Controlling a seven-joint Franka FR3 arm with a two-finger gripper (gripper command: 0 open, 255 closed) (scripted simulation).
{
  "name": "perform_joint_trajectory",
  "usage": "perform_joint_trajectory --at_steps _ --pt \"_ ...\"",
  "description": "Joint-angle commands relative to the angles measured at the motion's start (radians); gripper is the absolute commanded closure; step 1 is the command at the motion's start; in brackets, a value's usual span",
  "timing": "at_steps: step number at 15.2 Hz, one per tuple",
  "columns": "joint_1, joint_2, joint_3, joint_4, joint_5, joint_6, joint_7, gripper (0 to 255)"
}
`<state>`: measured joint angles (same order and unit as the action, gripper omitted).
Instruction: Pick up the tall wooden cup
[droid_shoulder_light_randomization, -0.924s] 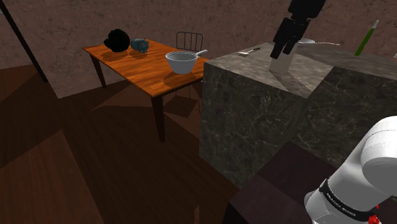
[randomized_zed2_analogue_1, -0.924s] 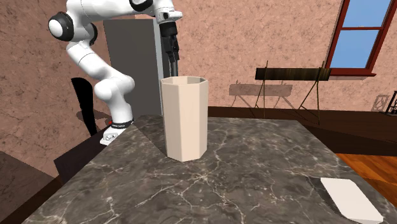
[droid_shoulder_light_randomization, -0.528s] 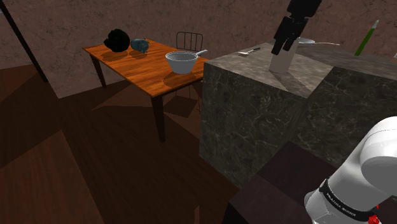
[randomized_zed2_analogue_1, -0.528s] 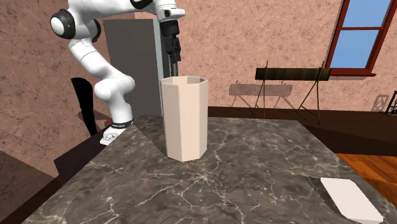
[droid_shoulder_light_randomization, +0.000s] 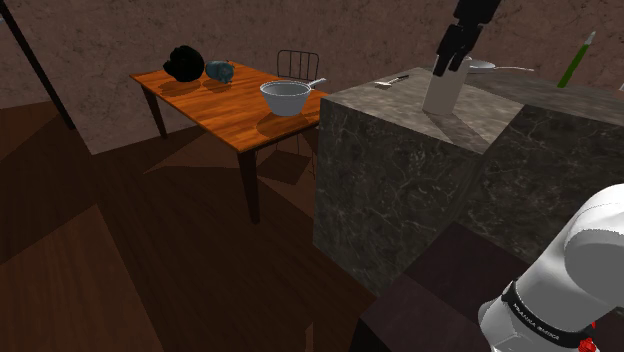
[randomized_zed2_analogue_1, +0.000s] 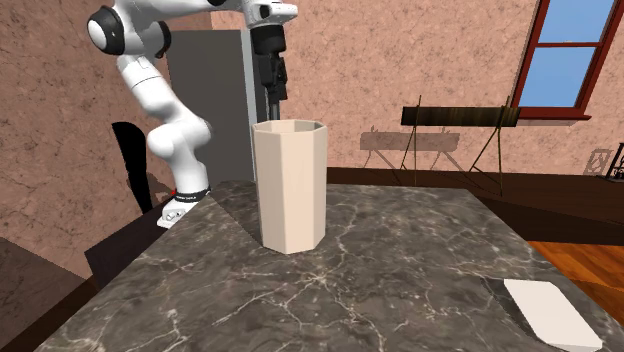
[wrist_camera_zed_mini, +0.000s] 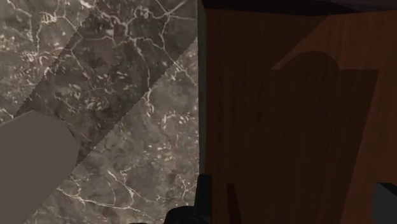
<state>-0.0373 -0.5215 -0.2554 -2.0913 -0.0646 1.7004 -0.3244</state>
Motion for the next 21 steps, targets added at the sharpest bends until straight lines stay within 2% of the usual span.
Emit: perform_joint_trajectory --at_steps 1,6,11,15,18,21 --pt "-0.003 0.064 -0.039 0.059 -0.002 0.002 -0.047 0" --pt "-0.013 0.221 -0.133 0.207 0.015 0.0 -0.165 0" --pt "-0.034 0.405 -0.224 0.391 0.073 -0.022 -0.294 0" --pt "-0.078 0.579 -0.286 0.575 0.155 -0.064 -0.402 0" --pt "-0.136 0.718 -0.314 0.733 0.228 -0.113 -0.474 0" --pt "-0.13 0.702 -0.309 0.673 0.218 -0.066 -0.472 0"
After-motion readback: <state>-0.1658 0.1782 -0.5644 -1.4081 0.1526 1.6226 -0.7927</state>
